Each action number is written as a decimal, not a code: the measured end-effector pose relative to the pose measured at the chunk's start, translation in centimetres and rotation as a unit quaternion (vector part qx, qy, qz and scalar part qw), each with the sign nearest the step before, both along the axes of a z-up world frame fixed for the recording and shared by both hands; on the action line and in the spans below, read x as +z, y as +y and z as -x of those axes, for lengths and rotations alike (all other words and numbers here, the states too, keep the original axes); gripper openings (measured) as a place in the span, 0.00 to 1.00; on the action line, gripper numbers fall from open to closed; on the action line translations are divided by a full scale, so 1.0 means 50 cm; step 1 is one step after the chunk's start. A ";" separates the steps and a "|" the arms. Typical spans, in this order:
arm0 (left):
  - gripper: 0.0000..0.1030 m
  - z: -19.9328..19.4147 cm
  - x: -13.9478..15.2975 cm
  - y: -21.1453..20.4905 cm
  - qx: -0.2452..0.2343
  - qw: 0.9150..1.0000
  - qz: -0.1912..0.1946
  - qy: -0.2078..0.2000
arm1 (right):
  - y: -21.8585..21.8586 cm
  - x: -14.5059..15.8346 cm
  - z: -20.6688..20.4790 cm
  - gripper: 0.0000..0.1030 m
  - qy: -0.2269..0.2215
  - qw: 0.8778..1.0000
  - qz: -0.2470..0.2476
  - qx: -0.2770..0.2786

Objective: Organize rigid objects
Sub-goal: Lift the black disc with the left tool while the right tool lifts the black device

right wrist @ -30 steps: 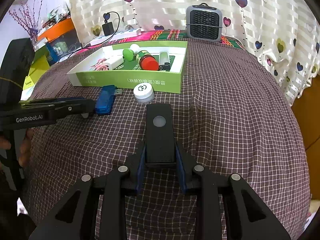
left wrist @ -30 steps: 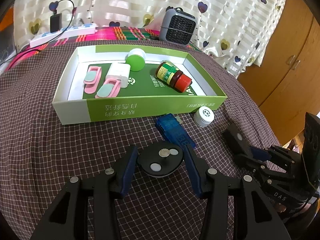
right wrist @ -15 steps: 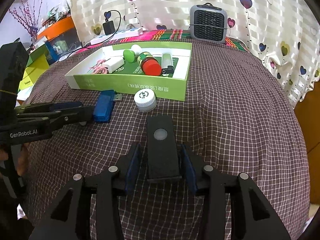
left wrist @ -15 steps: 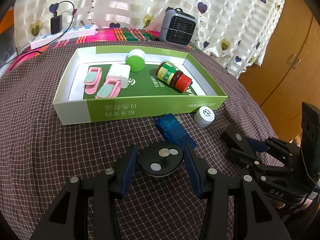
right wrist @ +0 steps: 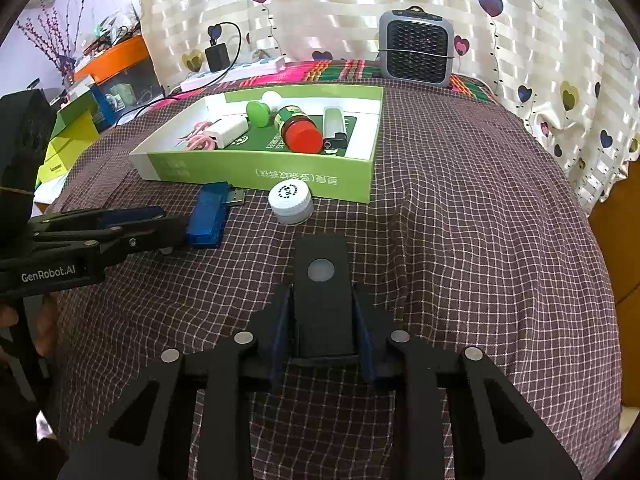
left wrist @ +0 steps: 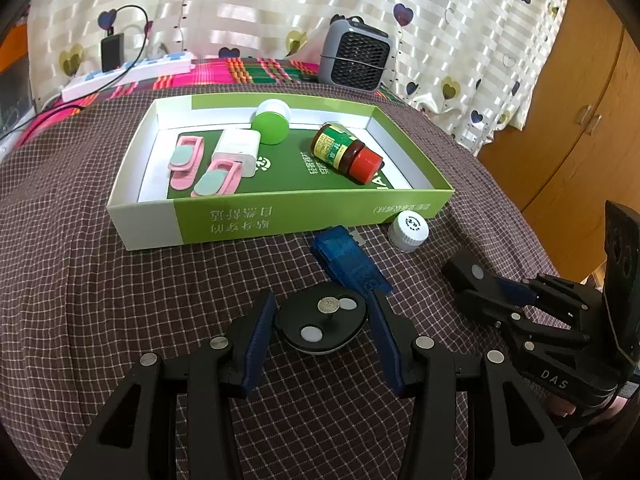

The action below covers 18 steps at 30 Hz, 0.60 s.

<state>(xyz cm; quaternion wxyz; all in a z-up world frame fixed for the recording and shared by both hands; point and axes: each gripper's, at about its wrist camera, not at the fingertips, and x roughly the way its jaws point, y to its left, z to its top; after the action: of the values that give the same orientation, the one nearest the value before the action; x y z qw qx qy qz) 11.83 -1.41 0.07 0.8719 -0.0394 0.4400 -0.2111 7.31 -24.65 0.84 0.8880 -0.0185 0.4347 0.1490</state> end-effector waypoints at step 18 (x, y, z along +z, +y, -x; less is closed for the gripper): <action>0.45 0.021 0.006 -0.008 -0.003 1.000 -0.002 -0.008 | 0.002 0.001 0.011 0.28 -0.001 1.000 -0.002 -0.009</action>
<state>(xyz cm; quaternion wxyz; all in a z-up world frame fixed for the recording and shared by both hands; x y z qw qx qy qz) 10.78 -1.82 0.36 0.8748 -0.0353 0.4337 -0.2130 6.78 -24.57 0.91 0.8896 -0.0130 0.4340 0.1418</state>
